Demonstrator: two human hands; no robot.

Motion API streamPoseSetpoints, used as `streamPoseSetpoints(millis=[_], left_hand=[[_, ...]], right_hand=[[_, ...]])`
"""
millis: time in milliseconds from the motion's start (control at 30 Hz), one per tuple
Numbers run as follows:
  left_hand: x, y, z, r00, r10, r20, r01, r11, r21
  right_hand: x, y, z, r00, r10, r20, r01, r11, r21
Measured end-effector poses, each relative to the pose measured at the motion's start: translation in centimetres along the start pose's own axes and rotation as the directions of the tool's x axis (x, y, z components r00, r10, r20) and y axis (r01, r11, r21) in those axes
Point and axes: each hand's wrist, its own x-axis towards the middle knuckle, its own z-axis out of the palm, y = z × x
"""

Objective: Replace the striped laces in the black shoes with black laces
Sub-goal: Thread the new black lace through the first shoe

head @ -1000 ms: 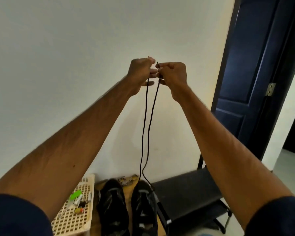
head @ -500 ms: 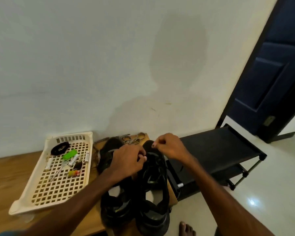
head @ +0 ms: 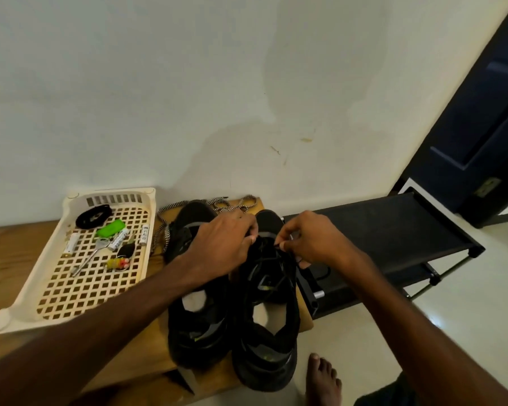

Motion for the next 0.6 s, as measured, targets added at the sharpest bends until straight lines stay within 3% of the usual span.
streamPoseSetpoints(millis=[100,233,333,467,533,600], left_hand=[[0.0,0.2,-0.4,0.996,-0.089,0.032,0.088,0.996,0.029],[0.1,-0.2,-1.6,0.976,-0.201,-0.088,0.207,0.976,0.068],[0.0,-0.7,-2.0,0.970,-0.202,-0.134,0.222,0.963,0.154],[-0.3,-0.2,-1.7,0.981,-0.192,-0.009,0.184,0.929,0.320],[-0.1,-0.1,-1.5,0.986,-0.166,-0.018,0.162,0.925,0.345],[0.2,0.2,-1.5,0.994,-0.094,-0.064,0.110,0.930,0.349]], right_hand=[[-0.5,-0.2,0.4,0.997,0.070,-0.039,-0.071,0.997,-0.018],[-1.2,0.4,-0.2,0.989,0.149,-0.019,-0.149,0.988,0.035],[-1.2,1.2,-2.0,0.970,0.059,-0.235,-0.042,0.996,0.078],[-0.7,1.9,-3.9,0.878,0.042,-0.476,0.080,0.969,0.233],[-0.6,1.9,-4.2,0.816,0.058,-0.575,0.158,0.935,0.318],[-0.7,1.4,-4.1,0.732,0.007,-0.681,0.237,0.935,0.265]])
